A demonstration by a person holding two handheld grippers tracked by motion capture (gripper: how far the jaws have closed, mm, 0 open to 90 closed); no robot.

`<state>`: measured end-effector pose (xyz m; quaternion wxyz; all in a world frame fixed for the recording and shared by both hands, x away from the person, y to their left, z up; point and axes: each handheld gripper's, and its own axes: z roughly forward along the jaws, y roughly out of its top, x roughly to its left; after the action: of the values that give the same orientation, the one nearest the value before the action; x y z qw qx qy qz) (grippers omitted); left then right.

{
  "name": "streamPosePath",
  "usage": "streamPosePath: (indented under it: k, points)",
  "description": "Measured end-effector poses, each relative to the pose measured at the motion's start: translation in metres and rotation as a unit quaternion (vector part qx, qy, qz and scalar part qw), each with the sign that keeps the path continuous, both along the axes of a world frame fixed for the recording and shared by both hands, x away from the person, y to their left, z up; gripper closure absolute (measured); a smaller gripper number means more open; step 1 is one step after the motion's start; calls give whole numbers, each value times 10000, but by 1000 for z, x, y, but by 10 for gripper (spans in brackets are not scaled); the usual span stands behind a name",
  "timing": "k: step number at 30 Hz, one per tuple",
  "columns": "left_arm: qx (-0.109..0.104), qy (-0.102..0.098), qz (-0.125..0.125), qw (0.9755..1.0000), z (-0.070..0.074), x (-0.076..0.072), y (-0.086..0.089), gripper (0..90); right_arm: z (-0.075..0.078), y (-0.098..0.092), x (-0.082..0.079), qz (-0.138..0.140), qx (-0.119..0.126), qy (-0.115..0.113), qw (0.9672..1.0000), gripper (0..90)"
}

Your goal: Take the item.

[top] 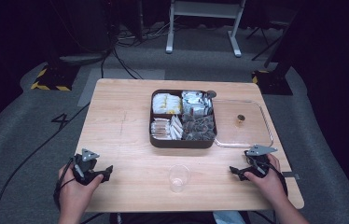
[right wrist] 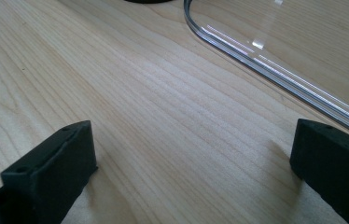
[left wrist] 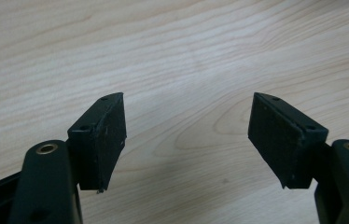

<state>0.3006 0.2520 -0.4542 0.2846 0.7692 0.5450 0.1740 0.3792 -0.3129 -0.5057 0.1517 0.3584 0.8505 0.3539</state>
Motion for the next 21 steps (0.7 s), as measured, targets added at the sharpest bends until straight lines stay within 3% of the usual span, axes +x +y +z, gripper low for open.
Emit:
streamPosePath:
  k: [2, 5, 7, 9, 14, 17, 19, 21]
  points:
    - [-23, -49, -153, 9999, 7, 0, -5, 286, 0, 0, 0, 0, 2, -1, 10000, 4]
    - [-138, -297, -545, 9980, 13, 2, -14, 318, 0, 0, 0, -3, 1, -4, 10000, 4]
    - [-201, -281, -667, 9972, 17, 5, -20, 378, 0, 0, 0, -5, 2, -5, 10000, 4]
    - [-282, -317, -705, 9966, 22, 7, -28, 361, 0, 0, 0, -5, 2, -6, 10000, 4]
    - [-219, -427, -655, 9967, 32, 13, -43, 370, 0, 0, 0, -2, 4, -9, 10000, 5]
    - [-296, -683, -682, 9949, 34, 20, -46, 347, 0, 0, 0, 6, 7, -5, 10000, 5]
    - [-395, -459, -602, 9963, 37, 26, -48, 351, 0, 0, 0, 13, 6, -6, 10000, 5]
    - [-403, -585, -627, 9955, 39, 30, -51, 354, 0, -1, 0, 26, 16, -4, 10000, 7]
